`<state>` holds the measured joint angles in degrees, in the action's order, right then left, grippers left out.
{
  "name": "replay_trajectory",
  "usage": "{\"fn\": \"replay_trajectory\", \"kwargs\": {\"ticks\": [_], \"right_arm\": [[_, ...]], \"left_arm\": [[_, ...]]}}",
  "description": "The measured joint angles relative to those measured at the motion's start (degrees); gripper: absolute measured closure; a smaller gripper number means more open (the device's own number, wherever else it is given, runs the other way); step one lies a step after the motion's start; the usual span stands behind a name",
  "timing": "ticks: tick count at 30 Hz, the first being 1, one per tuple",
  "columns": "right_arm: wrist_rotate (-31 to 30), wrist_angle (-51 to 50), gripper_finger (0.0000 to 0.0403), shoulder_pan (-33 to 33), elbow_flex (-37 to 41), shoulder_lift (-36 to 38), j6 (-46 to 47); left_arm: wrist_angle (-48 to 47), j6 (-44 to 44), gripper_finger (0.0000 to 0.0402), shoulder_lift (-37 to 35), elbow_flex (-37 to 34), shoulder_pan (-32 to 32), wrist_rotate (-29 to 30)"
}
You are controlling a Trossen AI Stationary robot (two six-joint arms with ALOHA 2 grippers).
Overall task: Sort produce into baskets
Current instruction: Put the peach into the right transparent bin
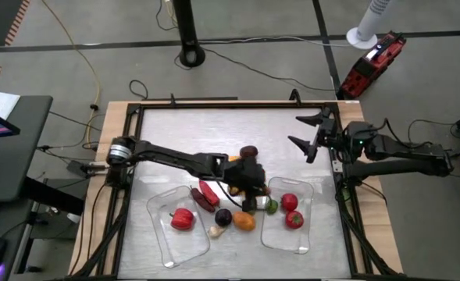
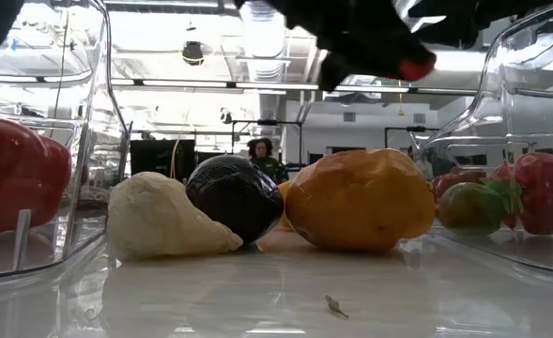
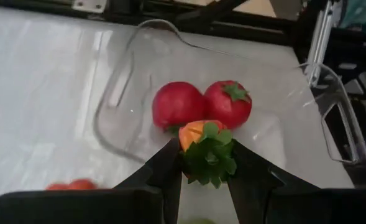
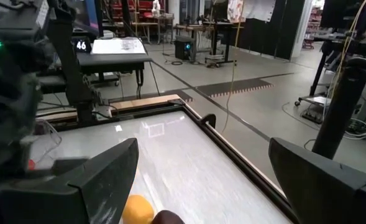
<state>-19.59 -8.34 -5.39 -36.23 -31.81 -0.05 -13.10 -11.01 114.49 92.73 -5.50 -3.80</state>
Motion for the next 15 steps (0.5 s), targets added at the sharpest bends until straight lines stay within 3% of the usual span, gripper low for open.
{"fn": "replay_trajectory", "kwargs": {"ticks": [10, 15], "right_arm": [[0.0, -0.3, 0.0017, 0.0, 0.0, 0.0, 0.5], [0.0, -0.6, 0.0017, 0.0, 0.0, 0.0, 0.5]], "left_arm": [[-1.4, 4.8, 0.0302, 12.9, 16.4, -0.3, -0.8], [-6.2, 6.4, 0.0243, 15.1, 19.9, -0.3, -3.9]]}}
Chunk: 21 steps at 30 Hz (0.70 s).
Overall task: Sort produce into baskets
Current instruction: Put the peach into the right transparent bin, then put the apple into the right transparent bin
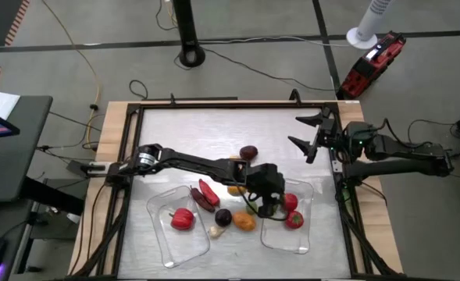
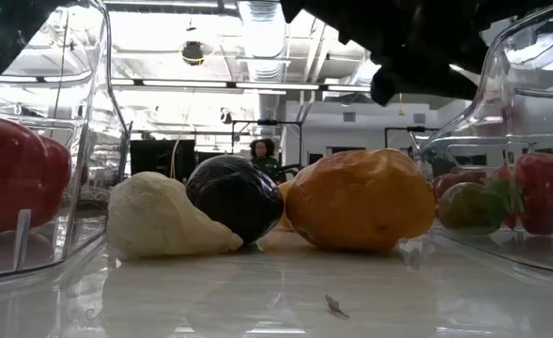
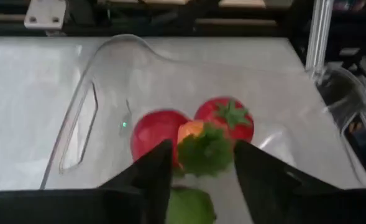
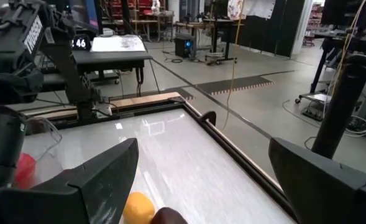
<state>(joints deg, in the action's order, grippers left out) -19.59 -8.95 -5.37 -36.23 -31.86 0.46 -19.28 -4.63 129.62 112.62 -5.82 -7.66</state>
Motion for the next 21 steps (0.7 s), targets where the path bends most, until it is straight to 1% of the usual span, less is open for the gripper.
{"fn": "replay_trajectory", "kwargs": {"ticks": [5, 8, 9, 11, 13, 15, 19, 21], "right_arm": [[0.0, -0.6, 0.0017, 0.0, 0.0, 0.0, -0.3], [0.0, -1.0, 0.0017, 0.0, 0.0, 0.0, -0.7], [0.0, -1.1, 0.0017, 0.0, 0.0, 0.0, -0.7], [0.0, -1.2, 0.0017, 0.0, 0.0, 0.0, -0.7], [0.0, -1.8, 0.0017, 0.0, 0.0, 0.0, -0.4], [0.0, -2.3, 0.0017, 0.0, 0.0, 0.0, 0.2], [0.0, -3.0, 0.0017, 0.1, 0.0, 0.2, 1.1], [0.0, -3.0, 0.0017, 0.1, 0.0, 0.2, 1.6]], "left_arm": [[0.1, 3.0, 0.0156, 0.0, 0.3, 0.0, 0.4], [-0.5, 4.6, 0.0128, -0.4, 0.8, 0.0, 0.6], [-0.7, 5.1, 0.0124, -0.8, 0.9, 0.0, 0.9], [-3.9, 7.1, 0.0123, -2.2, 0.6, 0.0, 2.1], [-6.3, 10.1, 0.0128, -4.0, -0.1, 0.0, 5.3], [-8.8, 10.9, 0.0137, -5.9, -2.0, 0.1, 7.6], [-8.4, 10.0, 0.0157, -10.1, -8.3, 0.5, 8.3], [-6.6, 9.5, 0.0164, -13.1, -12.4, 0.4, 8.4]]}}
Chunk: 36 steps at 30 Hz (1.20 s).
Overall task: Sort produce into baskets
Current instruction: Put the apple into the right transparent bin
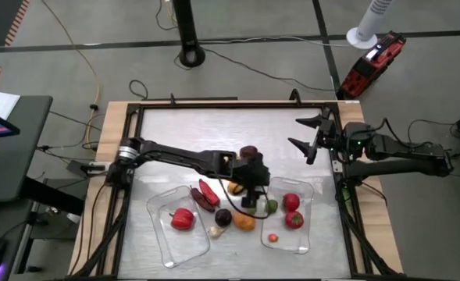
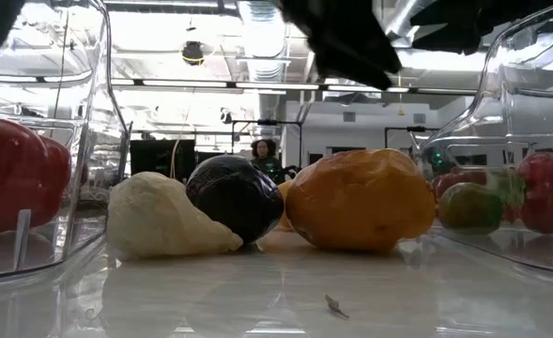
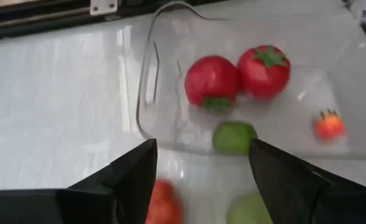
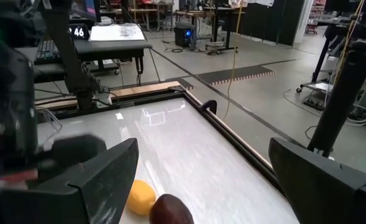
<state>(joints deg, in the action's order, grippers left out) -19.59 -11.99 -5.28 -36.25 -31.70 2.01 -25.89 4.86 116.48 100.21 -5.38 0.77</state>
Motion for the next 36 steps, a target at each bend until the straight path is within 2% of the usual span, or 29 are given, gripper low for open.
{"fn": "replay_trajectory", "kwargs": {"ticks": [3, 7, 9, 11, 13, 17, 19, 22, 25, 30, 32, 36], "right_arm": [[0.0, 0.0, 0.0017, 0.0, 0.0, -0.2, 0.6], [0.0, 0.0, 0.0017, 0.0, 0.0, -0.2, 0.5], [0.0, 0.4, 0.0017, 0.0, 0.0, -0.2, -0.1], [0.0, 1.0, 0.0017, 0.0, 0.0, -0.2, -0.7], [0.0, 1.8, 0.0017, 0.0, 0.0, -0.2, -1.0], [0.1, 2.5, 0.0017, 0.0, 0.0, -1.0, -1.9], [0.1, 3.2, 0.0017, 0.0, 0.0, -1.7, -2.4], [0.1, 4.1, 0.0017, 0.0, 0.0, -2.9, -2.7], [0.1, 4.2, 0.0017, 0.0, 0.0, -3.8, -3.4], [0.2, 5.8, 0.0017, 0.0, 0.0, -5.1, -3.8], [0.2, 5.7, 0.0017, -0.1, 0.0, -5.1, -3.8], [0.2, 5.7, 0.0017, -0.1, 0.0, -5.1, -3.8]], "left_arm": [[2.4, -1.0, 0.0169, -5.3, -7.0, -0.2, 0.5], [7.4, -1.7, 0.0170, -11.7, -17.1, -0.1, 5.0], [11.0, -1.7, 0.0171, -13.8, -20.5, 0.9, 8.1], [14.7, -2.5, 0.0171, -14.7, -22.8, 2.6, 8.1], [15.6, -4.2, 0.0171, -14.2, -23.4, 5.1, 6.1], [15.0, -7.0, 0.0167, -10.3, -23.5, 10.1, 6.4], [17.1, -8.5, 0.0158, -8.5, -23.5, 12.5, 6.3], [20.5, -9.2, 0.0133, -6.9, -23.5, 15.3, 2.7], [22.8, -9.2, 0.0094, -5.5, -23.5, 16.9, 1.5], [22.6, -8.3, 0.0036, -2.2, -23.3, 18.3, 3.9], [21.9, -8.5, 0.0029, -0.6, -23.1, 18.7, 5.0], [20.8, -8.5, 0.0031, 1.8, -22.5, 19.1, 3.4]]}}
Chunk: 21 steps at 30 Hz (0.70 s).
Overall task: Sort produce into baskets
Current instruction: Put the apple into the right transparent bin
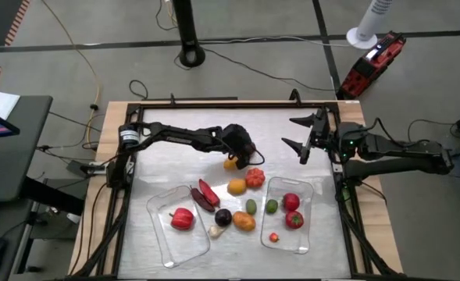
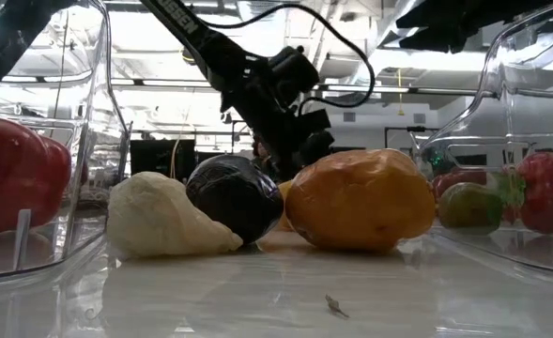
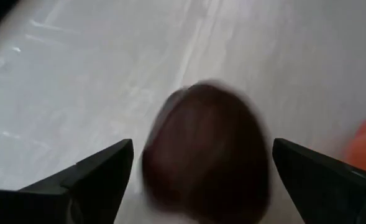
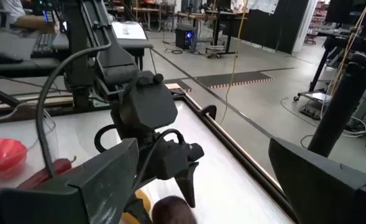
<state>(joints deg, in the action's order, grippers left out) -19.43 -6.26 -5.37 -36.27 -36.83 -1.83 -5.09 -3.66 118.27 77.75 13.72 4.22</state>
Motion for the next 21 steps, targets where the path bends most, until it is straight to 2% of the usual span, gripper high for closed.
{"fn": "replay_trajectory", "kwargs": {"ticks": [4, 14, 21], "right_arm": [[0.0, 0.1, 0.0017, 0.0, 0.0, 0.1, 0.0], [0.0, -0.1, 0.0017, 0.1, 0.0, 0.1, -0.1], [0.0, -1.3, 0.0017, 0.1, 0.0, 0.5, -0.1]], "left_arm": [[-0.1, 0.0, 0.0056, 0.1, 0.3, -0.1, -0.3], [2.0, 1.8, 0.0174, 0.0, 0.5, 0.0, -2.8], [-4.1, 3.5, 0.0183, -0.1, 6.7, -0.6, -7.7]]}}
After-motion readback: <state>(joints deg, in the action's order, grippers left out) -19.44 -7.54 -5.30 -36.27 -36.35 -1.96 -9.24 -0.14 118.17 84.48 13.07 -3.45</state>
